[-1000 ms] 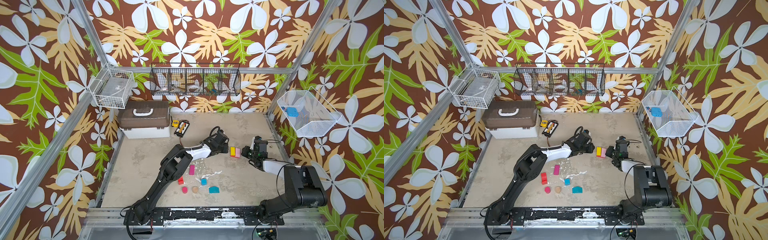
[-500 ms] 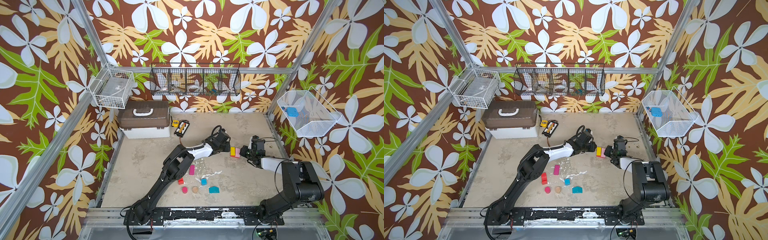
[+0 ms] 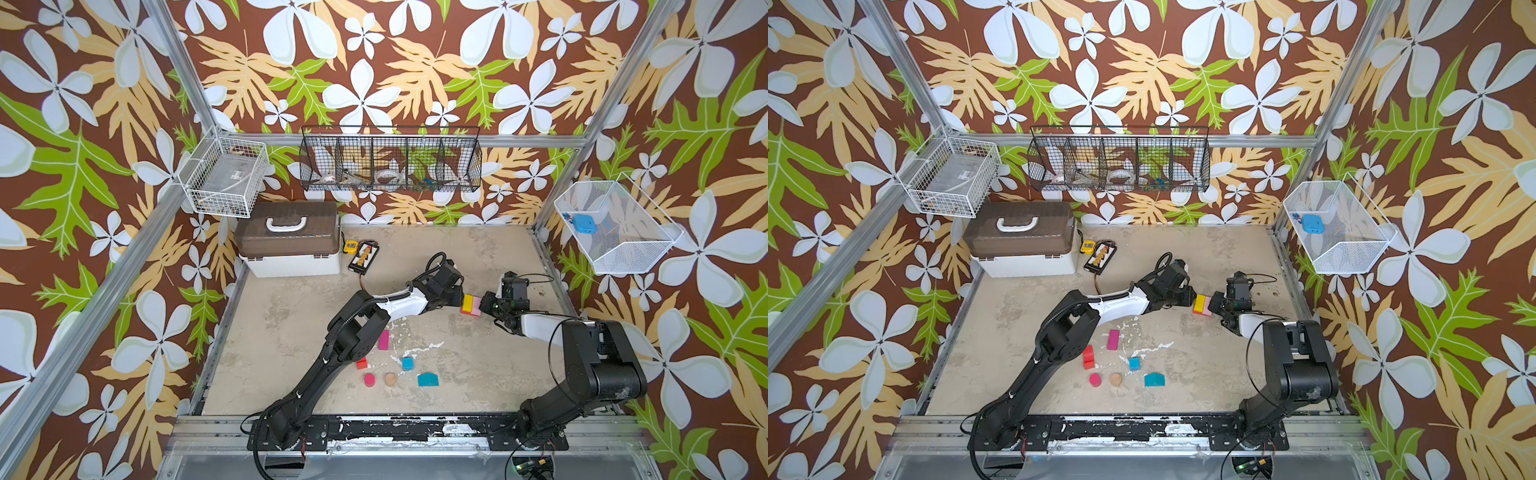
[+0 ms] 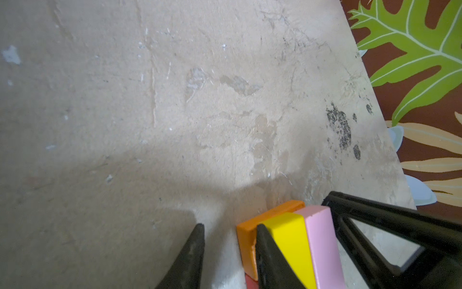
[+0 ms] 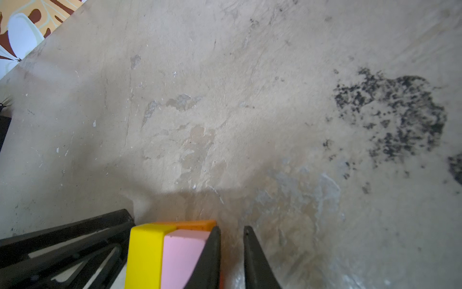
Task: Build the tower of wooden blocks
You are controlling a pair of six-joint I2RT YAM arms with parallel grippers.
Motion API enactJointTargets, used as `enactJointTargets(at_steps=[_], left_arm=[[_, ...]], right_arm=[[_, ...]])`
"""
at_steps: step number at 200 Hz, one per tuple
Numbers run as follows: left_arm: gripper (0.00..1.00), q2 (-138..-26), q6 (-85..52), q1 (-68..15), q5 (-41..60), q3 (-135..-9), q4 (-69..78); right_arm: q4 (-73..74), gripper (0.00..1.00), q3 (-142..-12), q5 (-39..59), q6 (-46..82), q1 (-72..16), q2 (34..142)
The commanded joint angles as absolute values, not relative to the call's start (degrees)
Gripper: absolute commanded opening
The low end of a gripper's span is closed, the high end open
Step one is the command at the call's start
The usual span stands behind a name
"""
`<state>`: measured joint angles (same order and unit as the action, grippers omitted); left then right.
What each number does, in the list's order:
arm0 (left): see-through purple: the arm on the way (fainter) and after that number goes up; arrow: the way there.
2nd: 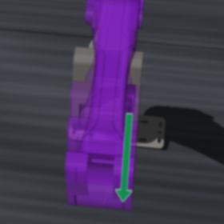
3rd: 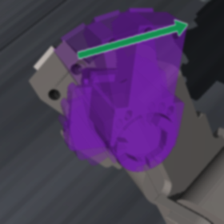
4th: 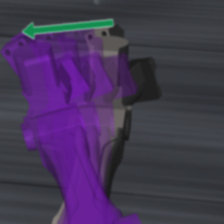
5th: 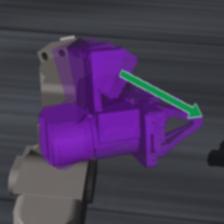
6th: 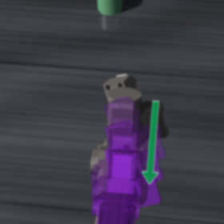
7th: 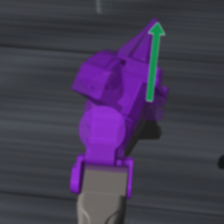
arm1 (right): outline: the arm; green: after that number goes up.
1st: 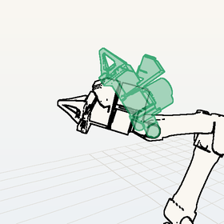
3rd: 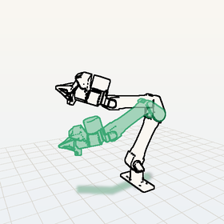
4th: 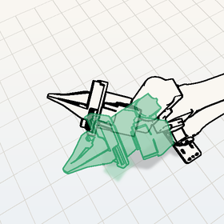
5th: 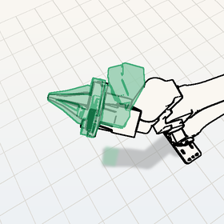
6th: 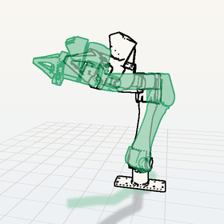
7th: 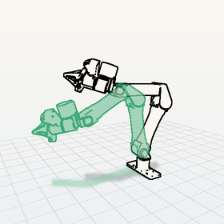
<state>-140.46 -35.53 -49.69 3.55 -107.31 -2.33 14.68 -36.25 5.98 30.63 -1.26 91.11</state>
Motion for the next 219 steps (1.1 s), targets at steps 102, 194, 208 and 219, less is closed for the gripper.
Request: enactJointTargets(at_steps=[102,194,208,219], left_arm=[[0.37,-137.9,-35.1,-49.8,0.3,-104.4,-4.0],[0.36,-136.6,-34.4,-49.8,-1.5,-103.4,-4.6],[0.36,-135.4,-34.0,-49.8,-2.3,-102.4,-4.3],[0.37,-134.5,-33.6,-49.8,-2.7,-101.6,-4.1]], right_arm=[[14.0,0.2,-37.7,5.9,30.0,-1.7,92.5],[16.0,0.25,-30.8,0.8,32.1,-1.6,83.4],[16.3,0.25,-28.7,0.4,32.6,-1.6,80.8],[16.2,0.24,-27.4,0.2,32.9,-1.7,79.0]])
